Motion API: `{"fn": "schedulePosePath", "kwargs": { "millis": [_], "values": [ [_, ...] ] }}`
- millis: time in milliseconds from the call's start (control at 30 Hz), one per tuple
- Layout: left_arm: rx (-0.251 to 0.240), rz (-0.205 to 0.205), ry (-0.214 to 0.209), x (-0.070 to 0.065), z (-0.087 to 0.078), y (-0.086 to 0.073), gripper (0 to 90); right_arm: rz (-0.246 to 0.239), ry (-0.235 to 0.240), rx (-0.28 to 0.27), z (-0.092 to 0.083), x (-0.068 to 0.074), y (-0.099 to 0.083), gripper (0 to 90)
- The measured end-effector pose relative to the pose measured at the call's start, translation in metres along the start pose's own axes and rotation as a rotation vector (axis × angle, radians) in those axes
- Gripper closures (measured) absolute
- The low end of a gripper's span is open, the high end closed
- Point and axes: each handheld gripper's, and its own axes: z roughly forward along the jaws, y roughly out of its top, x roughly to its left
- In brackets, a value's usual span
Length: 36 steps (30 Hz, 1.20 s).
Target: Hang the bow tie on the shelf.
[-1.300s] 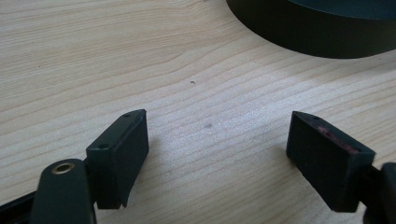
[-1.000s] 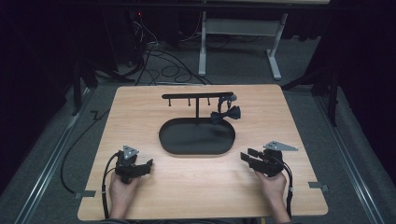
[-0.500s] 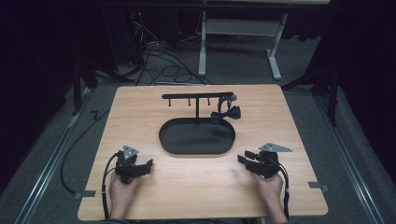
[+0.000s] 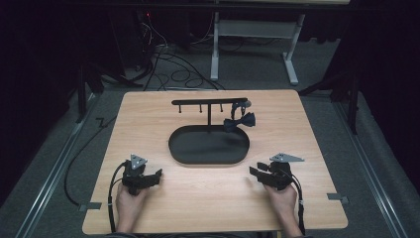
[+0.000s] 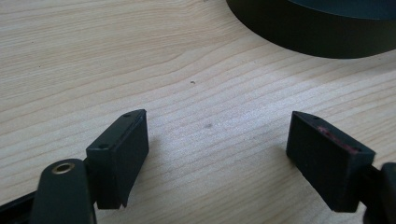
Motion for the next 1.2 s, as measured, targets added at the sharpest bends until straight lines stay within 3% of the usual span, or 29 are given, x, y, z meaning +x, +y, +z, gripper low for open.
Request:
{"fn": "schedulePosePath", "kwargs": {
  "millis": [333, 800, 933, 1067, 1200],
  "values": [
    [0.0, 0.0, 0.0, 0.0, 0.0, 0.0, 21.4, -0.027, -0.03, 0.035, 0.008, 0.002, -0.004, 55.9],
    [0.0, 0.0, 0.0, 0.0, 0.0, 0.0, 21.4, -0.059, -0.062, 0.042, 0.011, 0.005, -0.006, 54.0],
    [-0.001, 0.0, -0.001, 0.0, 0.0, 0.0, 21.5, -0.105, -0.096, 0.049, 0.013, 0.011, -0.006, 51.8],
    [-0.001, 0.0, -0.001, 0.0, 0.0, 0.0, 21.4, -0.196, -0.159, 0.067, 0.016, 0.021, -0.007, 48.0],
    [-0.001, 0.001, -0.001, 0.0, 0.0, 0.0, 21.5, -0.198, -0.155, 0.07, 0.016, 0.022, -0.007, 46.6]
  ]
}}
